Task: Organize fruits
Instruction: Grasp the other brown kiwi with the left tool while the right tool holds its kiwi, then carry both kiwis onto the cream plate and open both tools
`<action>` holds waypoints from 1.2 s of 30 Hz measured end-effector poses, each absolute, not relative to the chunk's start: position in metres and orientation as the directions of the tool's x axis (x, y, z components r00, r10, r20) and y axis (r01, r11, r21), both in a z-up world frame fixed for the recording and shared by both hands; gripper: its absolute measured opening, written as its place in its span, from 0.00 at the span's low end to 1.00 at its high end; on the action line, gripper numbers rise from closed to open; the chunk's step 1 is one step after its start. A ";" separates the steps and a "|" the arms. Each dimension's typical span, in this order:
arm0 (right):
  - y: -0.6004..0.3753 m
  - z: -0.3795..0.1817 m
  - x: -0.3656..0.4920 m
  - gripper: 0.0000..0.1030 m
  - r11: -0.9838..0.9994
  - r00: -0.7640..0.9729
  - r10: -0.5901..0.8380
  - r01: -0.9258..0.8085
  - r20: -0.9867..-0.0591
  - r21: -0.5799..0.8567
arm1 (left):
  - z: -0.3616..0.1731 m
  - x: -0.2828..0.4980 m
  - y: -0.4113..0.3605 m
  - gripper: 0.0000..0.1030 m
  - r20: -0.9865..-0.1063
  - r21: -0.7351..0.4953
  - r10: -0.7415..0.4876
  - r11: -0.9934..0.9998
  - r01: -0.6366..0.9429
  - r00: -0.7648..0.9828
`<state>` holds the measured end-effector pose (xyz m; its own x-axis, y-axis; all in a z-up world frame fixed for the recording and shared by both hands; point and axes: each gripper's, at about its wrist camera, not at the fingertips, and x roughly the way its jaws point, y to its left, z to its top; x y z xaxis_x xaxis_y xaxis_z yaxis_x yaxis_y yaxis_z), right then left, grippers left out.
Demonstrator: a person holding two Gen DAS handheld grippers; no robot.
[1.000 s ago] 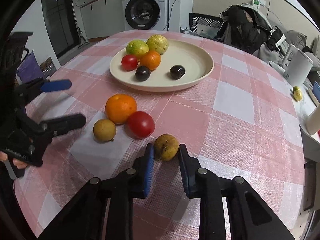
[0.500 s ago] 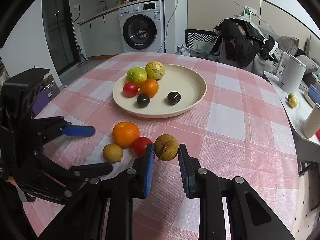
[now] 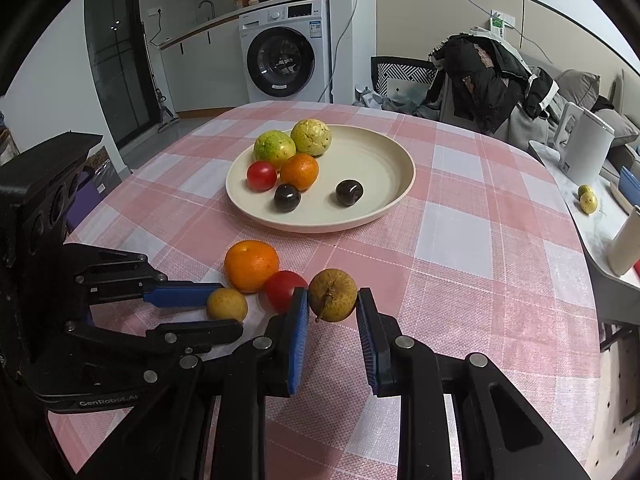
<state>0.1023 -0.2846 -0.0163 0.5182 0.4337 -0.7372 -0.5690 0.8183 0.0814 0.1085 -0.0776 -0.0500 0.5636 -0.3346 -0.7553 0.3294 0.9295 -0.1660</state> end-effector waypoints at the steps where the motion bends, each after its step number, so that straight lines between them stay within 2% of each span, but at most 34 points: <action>1: -0.285 -0.017 0.102 0.24 0.819 0.519 0.433 -0.568 -0.737 0.081 | -0.050 0.109 -0.077 0.23 -0.755 -0.169 -0.336 0.929 0.328 0.562; 11: -0.289 -0.012 0.102 0.24 0.816 0.526 0.463 -0.568 -0.714 0.111 | -0.037 0.101 -0.066 0.23 -0.702 -0.191 -0.365 0.923 0.333 0.611; 19: -0.297 -0.007 0.106 0.24 0.803 0.519 0.529 -0.561 -0.672 0.200 | -0.015 0.099 -0.036 0.23 -0.634 -0.161 -0.290 0.956 0.245 0.717; 36: -0.293 0.006 0.119 0.24 0.836 0.601 0.527 -0.495 -0.601 0.237 | -0.024 0.147 -0.008 0.23 -0.648 -0.126 -0.183 0.983 0.134 0.740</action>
